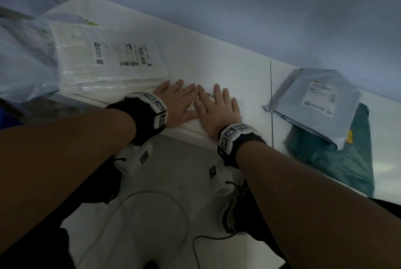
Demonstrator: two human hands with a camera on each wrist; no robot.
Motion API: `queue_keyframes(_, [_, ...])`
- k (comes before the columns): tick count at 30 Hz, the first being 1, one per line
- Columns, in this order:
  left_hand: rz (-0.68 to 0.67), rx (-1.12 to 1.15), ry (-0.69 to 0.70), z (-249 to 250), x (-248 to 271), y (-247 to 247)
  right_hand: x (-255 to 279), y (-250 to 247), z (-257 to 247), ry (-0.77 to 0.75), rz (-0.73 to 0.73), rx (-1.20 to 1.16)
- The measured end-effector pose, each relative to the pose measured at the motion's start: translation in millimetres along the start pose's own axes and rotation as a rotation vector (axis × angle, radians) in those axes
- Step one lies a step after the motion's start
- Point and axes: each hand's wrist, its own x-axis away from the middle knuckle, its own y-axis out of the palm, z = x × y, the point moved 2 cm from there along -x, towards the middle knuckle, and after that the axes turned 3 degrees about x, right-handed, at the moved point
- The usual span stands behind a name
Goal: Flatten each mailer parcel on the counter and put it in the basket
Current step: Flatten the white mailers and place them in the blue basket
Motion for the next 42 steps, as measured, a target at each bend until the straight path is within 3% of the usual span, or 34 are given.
queue_keyframes(9, [-0.026, -0.116, 0.004, 1, 4, -5, 1, -5, -1, -0.005, -0.108, -0.012])
queue_keyframes(15, [-0.041, -0.257, 0.058, -4, -1, -8, 6, -13, 28, -0.198, -0.121, -0.007])
queue_keyframes(22, [-0.145, -0.213, 0.051, -8, -6, -16, 7, -27, 58, -0.315, -0.222, 0.009])
queue_keyframes(30, [-0.253, -0.247, 0.037, -8, -7, -27, 11, -26, 59, -0.349, -0.144, -0.028])
queue_keyframes(37, [-0.278, -0.284, 0.021, -4, -7, -33, 10, -40, 76, -0.315, -0.302, -0.012])
queue_keyframes(42, [-0.304, -0.279, 0.027, -1, -8, -35, 15, -31, 81, -0.327, -0.245, 0.057])
